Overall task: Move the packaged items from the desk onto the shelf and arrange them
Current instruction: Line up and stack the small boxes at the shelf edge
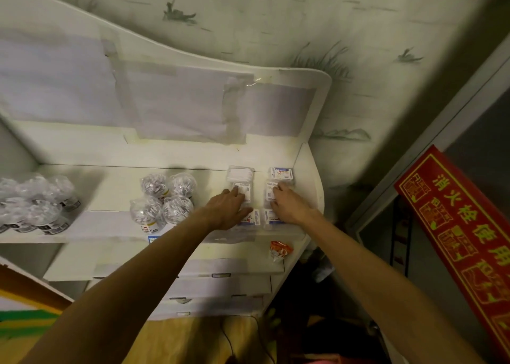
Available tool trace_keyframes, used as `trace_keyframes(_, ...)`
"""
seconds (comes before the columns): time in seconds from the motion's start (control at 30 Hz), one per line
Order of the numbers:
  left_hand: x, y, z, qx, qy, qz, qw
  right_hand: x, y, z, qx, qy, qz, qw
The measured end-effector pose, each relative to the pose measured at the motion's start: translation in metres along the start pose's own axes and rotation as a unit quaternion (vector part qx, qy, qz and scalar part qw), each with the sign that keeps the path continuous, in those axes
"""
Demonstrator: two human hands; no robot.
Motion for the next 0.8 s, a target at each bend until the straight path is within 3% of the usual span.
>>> trace_keyframes(0.27,-0.01,-0.002,0.004,0.027,0.054,0.095,0.994,-0.003,-0.012,0.011,-0.043,0.055,-0.105,0.992)
trace_keyframes(0.47,-0.011,-0.006,0.004,0.039,0.091,0.031,0.995,-0.011,-0.012,0.014,-0.099,0.116,-0.01,0.988)
trace_keyframes(0.63,0.011,0.002,-0.002,0.01,-0.038,-0.017,0.999,-0.001,-0.007,0.009,-0.075,-0.031,0.05,0.995)
trace_keyframes(0.8,0.001,-0.006,-0.005,0.023,-0.014,-0.107,0.994,0.001,-0.014,0.003,-0.063,-0.024,0.103,0.992)
Point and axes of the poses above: each hand's wrist, its own z-axis away from the middle knuckle, its own x-axis out of the palm, y = z × x, the point moved 5 cm from there along -z, towards the middle knuckle
